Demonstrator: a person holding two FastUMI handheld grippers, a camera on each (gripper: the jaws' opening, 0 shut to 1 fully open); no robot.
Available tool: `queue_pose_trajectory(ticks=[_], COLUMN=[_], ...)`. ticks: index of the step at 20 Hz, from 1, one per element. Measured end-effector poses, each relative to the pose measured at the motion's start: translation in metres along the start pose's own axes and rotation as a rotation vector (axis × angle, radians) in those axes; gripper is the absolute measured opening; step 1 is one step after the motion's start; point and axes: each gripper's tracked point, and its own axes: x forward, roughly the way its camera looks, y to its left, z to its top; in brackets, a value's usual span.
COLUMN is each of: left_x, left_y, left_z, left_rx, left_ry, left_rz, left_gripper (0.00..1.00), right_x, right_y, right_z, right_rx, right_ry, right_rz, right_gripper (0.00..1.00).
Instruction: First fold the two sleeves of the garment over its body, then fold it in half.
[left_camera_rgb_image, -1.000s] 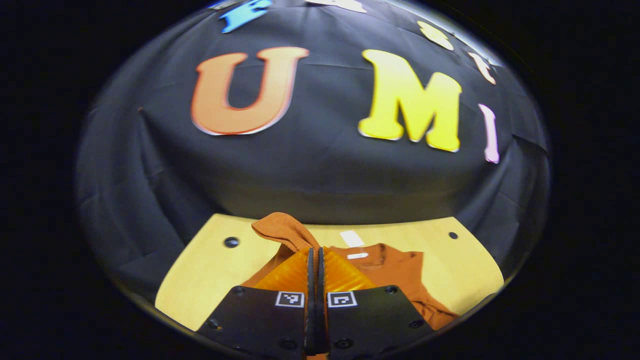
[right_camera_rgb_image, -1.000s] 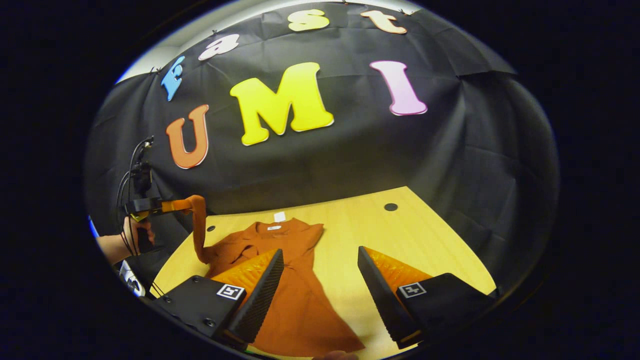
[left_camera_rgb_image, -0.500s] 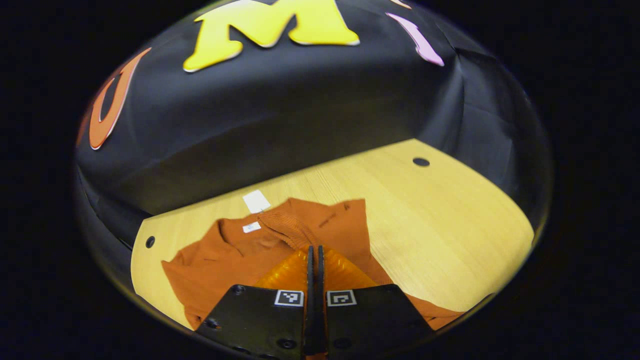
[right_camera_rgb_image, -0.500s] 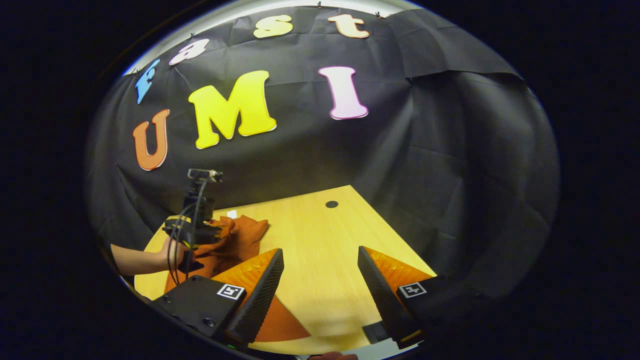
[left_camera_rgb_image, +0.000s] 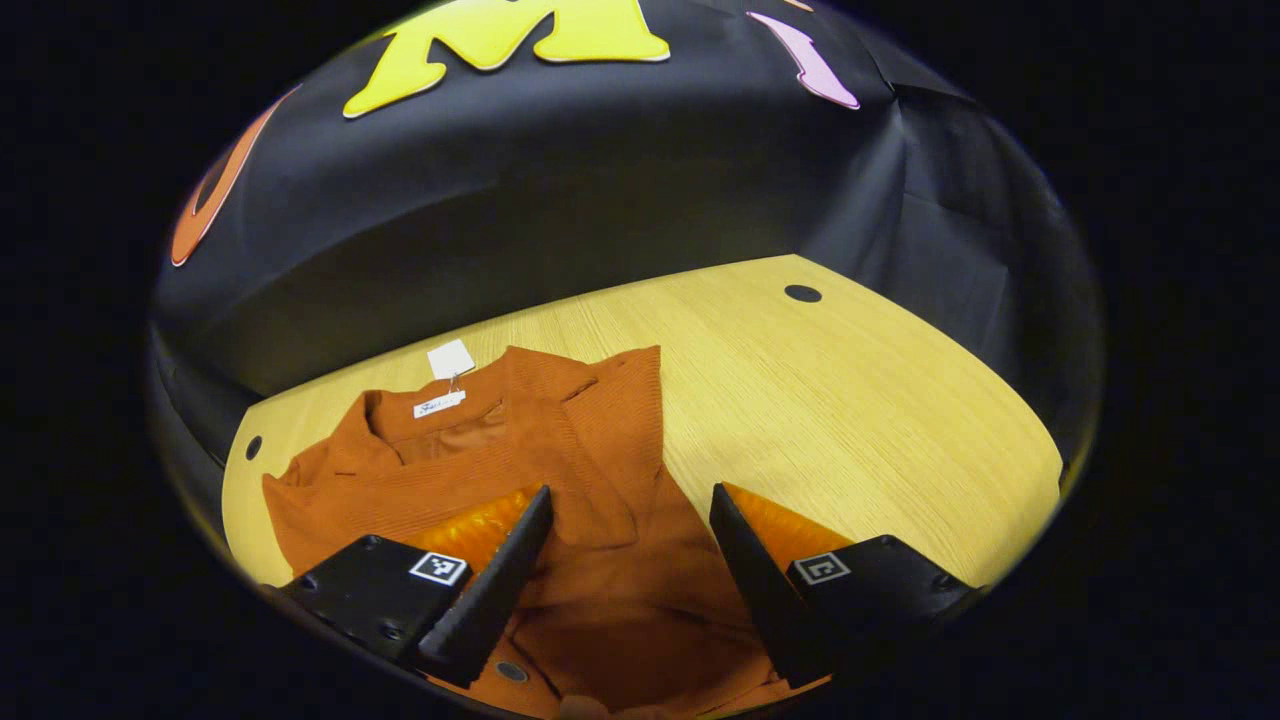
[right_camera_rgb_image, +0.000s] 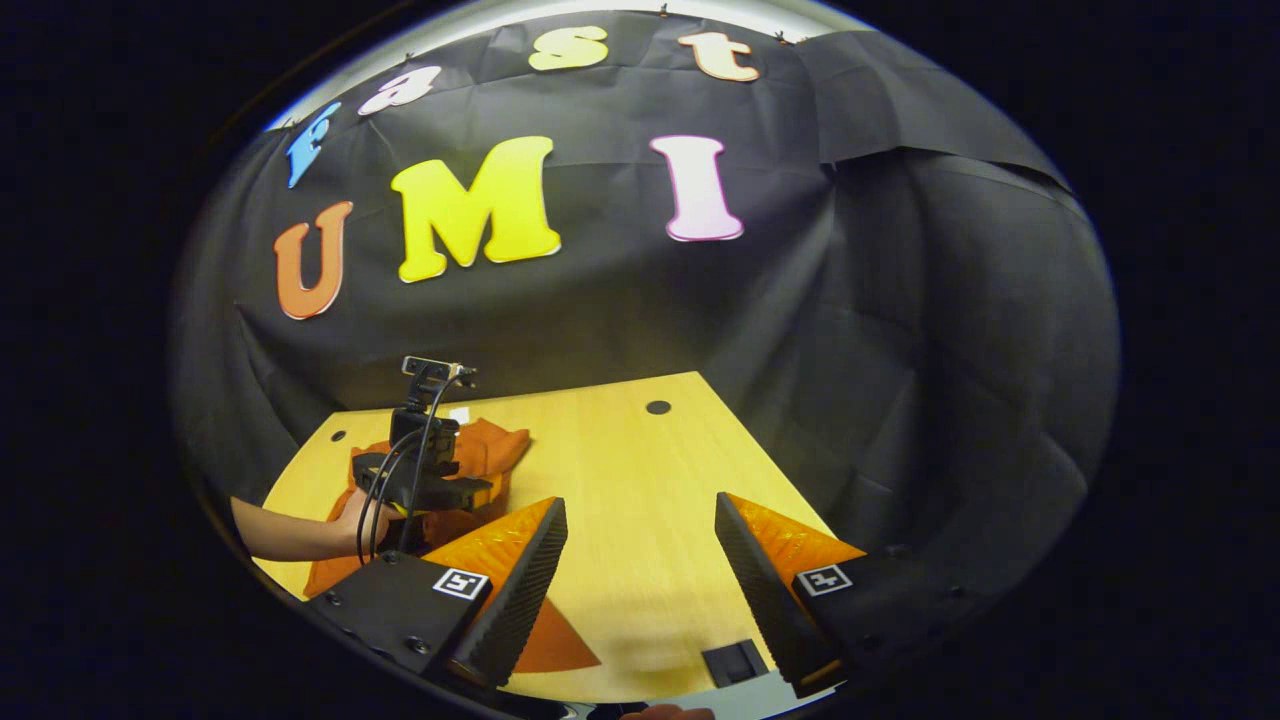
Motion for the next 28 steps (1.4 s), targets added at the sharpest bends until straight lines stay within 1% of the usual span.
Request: queue_pose_trajectory(ticks=[3, 4, 7, 8, 10, 11, 12, 13, 14, 15, 17, 18, 19, 20, 21, 24, 28], left_x=[-0.051, -0.073, -0.139, -0.161, -0.201, -0.209, -0.224, -0.235, -0.246, -0.255, -0.271, -0.277, -0.283, -0.286, -0.29, -0.296, -0.307], left_y=[0.006, 0.014, 0.064, 0.08, 0.113, 0.112, 0.124, 0.137, 0.149, 0.157, 0.162, 0.163, 0.161, 0.158, 0.152, 0.154, 0.146], left_z=[0.01, 0.011, 0.008, -0.001, -0.031, -0.053, -0.071, -0.089, -0.109, -0.13, -0.17, -0.189, -0.206, -0.218, -0.232, -0.272, -0.306], left_rx=[-0.08, -0.085, -0.083, -0.097, -0.115, -0.127, -0.143, -0.162, -0.185, -0.21, -0.257, -0.271, -0.287, -0.305, -0.326, -0.359, -0.413], left_ry=[-0.094, -0.116, -0.22, -0.234, -0.221, -0.2, -0.177, -0.144, -0.11, -0.078, -0.011, 0.025, 0.056, 0.077, 0.107, 0.195, 0.274], left_rz=[-0.033, -0.034, 0.037, 0.062, 0.113, 0.141, 0.173, 0.198, 0.217, 0.235, 0.246, 0.245, 0.236, 0.22, 0.193, 0.186, 0.136], left_gripper=[1.0, 1.0, 1.0, 1.0, 1.0, 1.0, 1.0, 1.0, 1.0, 1.0, 1.0, 1.0, 1.0, 1.0, 1.0, 1.0, 1.0], right_x=[0.009, 0.016, 0.032, 0.036, 0.041, 0.042, 0.042, 0.041, 0.041, 0.041, 0.041, 0.04, 0.039, 0.037, 0.035, 0.028, 0.027], right_y=[0.044, 0.062, 0.107, 0.116, 0.126, 0.128, 0.127, 0.124, 0.119, 0.114, 0.102, 0.097, 0.091, 0.088, 0.083, 0.075, 0.069], right_z=[0.005, 0.004, -0.013, -0.022, -0.037, -0.044, -0.053, -0.062, -0.071, -0.081, -0.108, -0.121, -0.136, -0.15, -0.164, -0.206, -0.24], right_rx=[-0.038, -0.049, -0.086, -0.095, -0.118, -0.13, -0.143, -0.153, -0.159, -0.164, -0.183, -0.194, -0.197, -0.2, -0.202, -0.201, -0.185], right_ry=[-0.02, -0.021, 0.014, 0.032, 0.054, 0.063, 0.075, 0.093, 0.111, 0.135, 0.195, 0.226, 0.256, 0.283, 0.316, 0.415, 0.495], right_rz=[0.097, 0.134, 0.242, 0.269, 0.294, 0.298, 0.3, 0.3, 0.293, 0.285, 0.266, 0.258, 0.254, 0.247, 0.239, 0.233, 0.216], right_gripper=[0.95, 0.96, 0.95, 0.96, 0.96, 0.96, 0.96, 0.94, 0.96, 0.96, 0.94, 0.96, 0.94, 0.96, 0.96, 0.96, 0.96])
